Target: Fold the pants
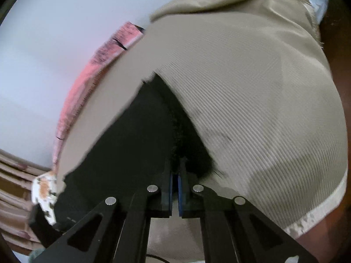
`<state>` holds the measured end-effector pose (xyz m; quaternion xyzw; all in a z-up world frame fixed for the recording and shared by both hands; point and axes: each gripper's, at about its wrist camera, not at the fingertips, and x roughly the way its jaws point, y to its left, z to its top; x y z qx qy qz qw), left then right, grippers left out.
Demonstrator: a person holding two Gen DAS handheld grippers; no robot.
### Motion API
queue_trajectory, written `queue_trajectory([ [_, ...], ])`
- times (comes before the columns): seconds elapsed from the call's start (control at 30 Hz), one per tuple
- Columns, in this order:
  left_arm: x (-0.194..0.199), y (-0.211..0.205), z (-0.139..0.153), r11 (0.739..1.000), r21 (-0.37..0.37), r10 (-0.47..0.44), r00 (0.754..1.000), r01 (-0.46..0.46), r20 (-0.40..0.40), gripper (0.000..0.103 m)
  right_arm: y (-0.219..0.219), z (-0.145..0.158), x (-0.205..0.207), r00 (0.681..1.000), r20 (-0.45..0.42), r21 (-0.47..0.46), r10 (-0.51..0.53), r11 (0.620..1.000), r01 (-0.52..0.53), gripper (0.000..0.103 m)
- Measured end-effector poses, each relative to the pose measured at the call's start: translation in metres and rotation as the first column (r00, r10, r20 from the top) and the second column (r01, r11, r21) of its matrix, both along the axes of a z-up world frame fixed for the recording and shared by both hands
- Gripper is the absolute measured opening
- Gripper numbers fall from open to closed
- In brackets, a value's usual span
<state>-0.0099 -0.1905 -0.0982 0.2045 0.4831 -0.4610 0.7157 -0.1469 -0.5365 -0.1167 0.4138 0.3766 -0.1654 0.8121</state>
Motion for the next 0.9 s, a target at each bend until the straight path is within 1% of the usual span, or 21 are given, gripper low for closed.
queue_trajectory([
  [0.07, 0.001, 0.001, 0.0, 1.0, -0.002, -0.005, 1.0, 0.005, -0.005, 0.016, -0.001, -0.011, -0.003, 1.0, -0.012, 0.03, -0.019, 0.999, 0.019, 0.003],
  [0.13, 0.001, 0.001, 0.001, 1.0, -0.003, -0.013, 1.0, 0.013, -0.007, 0.016, -0.003, -0.011, -0.003, 1.0, -0.014, 0.04, -0.028, 0.999, 0.028, 0.003],
  [0.2, 0.001, 0.002, 0.0, 1.0, 0.002, -0.015, 1.0, 0.015, -0.008, 0.016, -0.005, -0.007, 0.002, 0.999, -0.048, 0.045, -0.004, 0.999, 0.006, 0.008],
  [0.27, 0.002, 0.002, 0.002, 1.0, -0.004, -0.015, 1.0, 0.015, -0.012, 0.017, -0.008, 0.003, 0.002, 0.999, -0.054, 0.035, 0.005, 0.999, -0.003, 0.022],
  [0.3, 0.003, 0.002, 0.003, 1.0, -0.008, -0.013, 1.0, 0.013, -0.024, 0.017, -0.009, 0.008, 0.002, 0.998, -0.06, 0.018, 0.003, 1.0, -0.002, 0.026],
  [0.33, 0.005, 0.002, 0.006, 1.0, -0.015, -0.011, 0.999, 0.011, -0.04, 0.018, -0.011, 0.017, 0.003, 0.998, -0.068, -0.009, 0.004, 1.0, -0.004, 0.033],
  [0.43, 0.009, 0.007, 0.017, 0.999, -0.051, -0.008, 0.998, 0.004, -0.065, 0.019, -0.022, 0.043, 0.015, 0.998, -0.032, -0.095, 0.047, 0.994, -0.05, 0.033],
  [0.47, 0.012, 0.009, 0.021, 0.998, -0.065, -0.005, 0.998, 0.001, -0.069, 0.019, -0.027, 0.052, 0.026, 0.996, -0.026, -0.116, 0.087, 0.989, -0.09, 0.033],
  [0.57, 0.025, 0.019, 0.032, 0.994, -0.096, 0.044, 0.998, -0.048, -0.051, 0.02, -0.039, 0.062, 0.066, 0.979, -0.003, -0.129, 0.204, 0.971, -0.202, 0.033],
  [0.63, 0.04, 0.031, 0.036, 0.987, -0.113, 0.114, 0.993, -0.118, -0.043, 0.02, -0.047, 0.06, 0.093, 0.964, -0.005, -0.109, 0.266, 0.958, -0.265, 0.032],
  [0.7, 0.056, 0.044, 0.036, 0.974, -0.119, 0.19, 0.981, -0.194, -0.043, 0.02, -0.053, 0.056, 0.118, 0.948, -0.021, -0.096, 0.318, 0.943, -0.318, 0.032],
  [0.77, 0.07, 0.058, 0.036, 0.953, -0.116, 0.279, 0.96, -0.28, -0.022, 0.02, -0.058, 0.049, 0.141, 0.933, -0.046, -0.085, 0.357, 0.929, -0.36, 0.032],
  [0.8, 0.08, 0.068, 0.035, 0.936, -0.109, 0.336, 0.942, -0.335, -0.009, 0.02, -0.061, 0.045, 0.152, 0.925, -0.065, -0.083, 0.374, 0.922, -0.379, 0.032],
  [0.87, 0.093, 0.082, 0.032, 0.909, -0.101, 0.406, 0.914, -0.405, -0.012, 0.02, -0.067, 0.039, 0.163, 0.917, -0.095, -0.088, 0.386, 0.915, -0.394, 0.032],
  [0.9, 0.101, 0.09, 0.03, 0.889, -0.097, 0.448, 0.894, -0.448, -0.017, 0.02, -0.071, 0.035, 0.17, 0.912, -0.114, -0.091, 0.393, 0.91, -0.404, 0.032],
])
